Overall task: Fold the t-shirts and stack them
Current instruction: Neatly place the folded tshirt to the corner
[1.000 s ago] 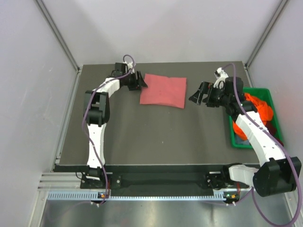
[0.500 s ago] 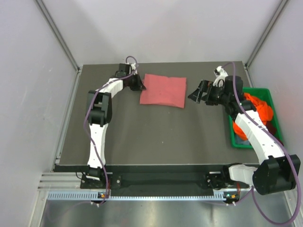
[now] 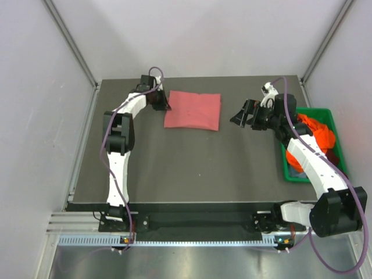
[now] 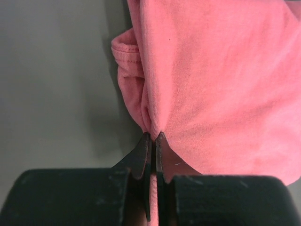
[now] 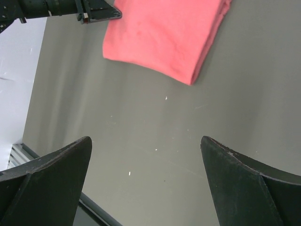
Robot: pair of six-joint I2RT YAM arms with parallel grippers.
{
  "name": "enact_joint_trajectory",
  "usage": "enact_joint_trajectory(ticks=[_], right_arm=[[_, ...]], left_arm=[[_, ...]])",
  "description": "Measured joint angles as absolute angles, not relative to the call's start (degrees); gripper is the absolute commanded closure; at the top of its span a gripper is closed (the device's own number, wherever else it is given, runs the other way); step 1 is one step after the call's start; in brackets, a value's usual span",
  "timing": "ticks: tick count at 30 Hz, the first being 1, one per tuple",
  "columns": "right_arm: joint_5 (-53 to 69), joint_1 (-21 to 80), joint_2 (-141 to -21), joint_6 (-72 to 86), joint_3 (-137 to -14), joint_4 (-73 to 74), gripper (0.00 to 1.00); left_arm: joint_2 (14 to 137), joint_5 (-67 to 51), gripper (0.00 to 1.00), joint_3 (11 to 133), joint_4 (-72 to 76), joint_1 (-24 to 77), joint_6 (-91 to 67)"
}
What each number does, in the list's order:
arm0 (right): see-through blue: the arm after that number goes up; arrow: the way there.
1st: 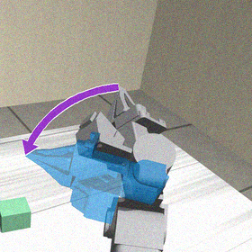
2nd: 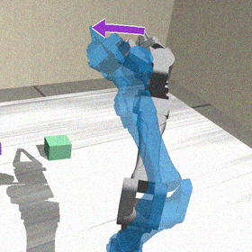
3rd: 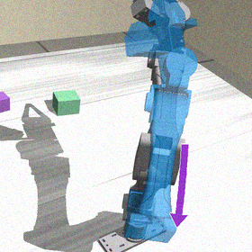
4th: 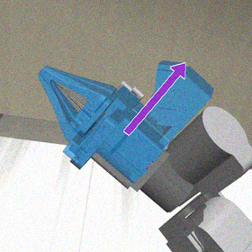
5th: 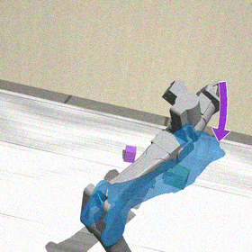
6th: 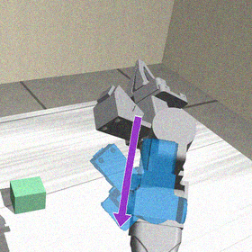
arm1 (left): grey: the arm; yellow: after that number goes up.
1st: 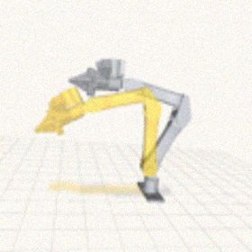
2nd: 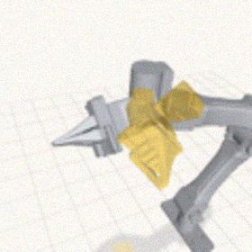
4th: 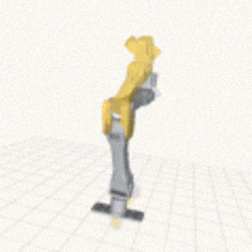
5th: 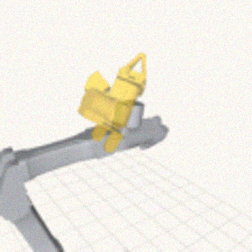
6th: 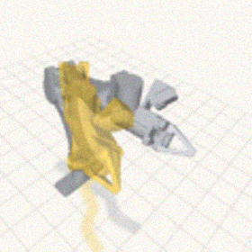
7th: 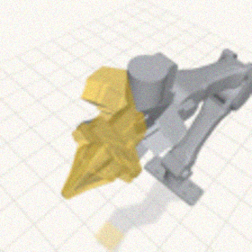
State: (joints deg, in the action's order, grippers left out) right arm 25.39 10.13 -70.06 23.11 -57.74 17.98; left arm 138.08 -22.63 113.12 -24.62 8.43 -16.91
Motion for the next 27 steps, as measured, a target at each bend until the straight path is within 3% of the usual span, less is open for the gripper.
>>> enact_joint_trajectory(ticks=[17,27], right_arm=[[27.8,10.1,-71.0,23.5,-56.2,15.4,0.0],[31.0,10.1,-73.9,25.0,-55.7,13.0,0.0]], left_arm=[[134.8,-11.4,1.0,111.1,-29.2,-4.3,-9.7],[139.2,0.6,1.0,119.6,-31.8,-12.7,-4.6]])
